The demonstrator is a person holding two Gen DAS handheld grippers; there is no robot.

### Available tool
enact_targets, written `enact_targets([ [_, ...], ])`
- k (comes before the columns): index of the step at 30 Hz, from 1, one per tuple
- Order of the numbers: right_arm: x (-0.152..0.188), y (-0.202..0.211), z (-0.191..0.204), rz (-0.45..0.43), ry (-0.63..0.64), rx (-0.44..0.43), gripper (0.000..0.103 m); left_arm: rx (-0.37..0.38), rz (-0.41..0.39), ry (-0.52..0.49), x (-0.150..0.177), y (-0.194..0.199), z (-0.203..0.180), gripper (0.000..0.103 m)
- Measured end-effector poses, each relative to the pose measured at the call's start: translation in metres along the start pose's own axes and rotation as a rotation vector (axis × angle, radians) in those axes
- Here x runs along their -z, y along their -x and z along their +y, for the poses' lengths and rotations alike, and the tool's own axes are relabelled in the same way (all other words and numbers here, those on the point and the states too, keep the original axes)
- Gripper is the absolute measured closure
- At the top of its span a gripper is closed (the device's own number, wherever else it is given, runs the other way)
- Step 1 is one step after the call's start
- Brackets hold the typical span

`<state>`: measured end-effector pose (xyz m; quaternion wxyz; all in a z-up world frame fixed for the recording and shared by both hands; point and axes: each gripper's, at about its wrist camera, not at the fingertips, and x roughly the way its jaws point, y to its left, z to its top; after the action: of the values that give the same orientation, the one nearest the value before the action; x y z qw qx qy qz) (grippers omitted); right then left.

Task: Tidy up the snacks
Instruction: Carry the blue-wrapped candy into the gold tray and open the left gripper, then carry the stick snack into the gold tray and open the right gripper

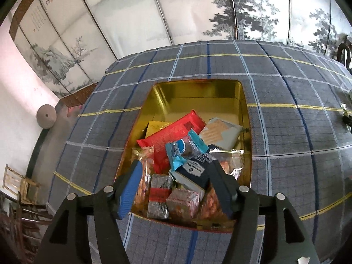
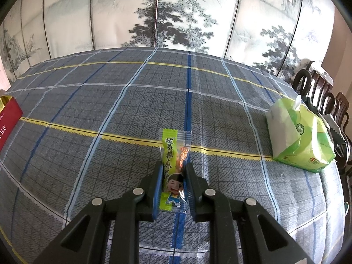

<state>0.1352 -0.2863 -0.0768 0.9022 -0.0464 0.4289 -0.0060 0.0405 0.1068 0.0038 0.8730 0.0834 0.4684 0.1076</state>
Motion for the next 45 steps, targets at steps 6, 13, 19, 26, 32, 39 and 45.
enact_targets([
  [6,-0.001,0.008,0.017,-0.002,-0.033,0.005,0.086,0.023,-0.004,0.045,0.006,0.008,0.013,0.034],
  [13,-0.021,0.055,0.092,-0.054,0.039,-0.14,0.086,0.007,-0.018,0.123,0.015,0.017,0.049,0.025],
  [19,-0.027,0.091,0.195,-0.082,0.161,-0.323,0.086,-0.025,-0.003,0.161,0.031,0.016,0.08,0.024],
  [26,-0.024,0.116,0.298,-0.092,0.282,-0.471,0.086,-0.052,0.025,0.195,0.051,0.012,0.11,0.022],
  [32,-0.02,0.106,0.341,-0.053,0.31,-0.471,0.086,-0.044,0.047,0.216,0.062,0.009,0.122,0.021],
  [39,-0.016,0.099,0.359,-0.046,0.31,-0.436,0.084,-0.029,0.061,0.219,0.065,0.006,0.122,0.02],
  [45,-0.013,0.106,0.358,-0.062,0.294,-0.424,0.05,-0.013,0.064,0.206,0.065,0.006,0.114,0.02],
])
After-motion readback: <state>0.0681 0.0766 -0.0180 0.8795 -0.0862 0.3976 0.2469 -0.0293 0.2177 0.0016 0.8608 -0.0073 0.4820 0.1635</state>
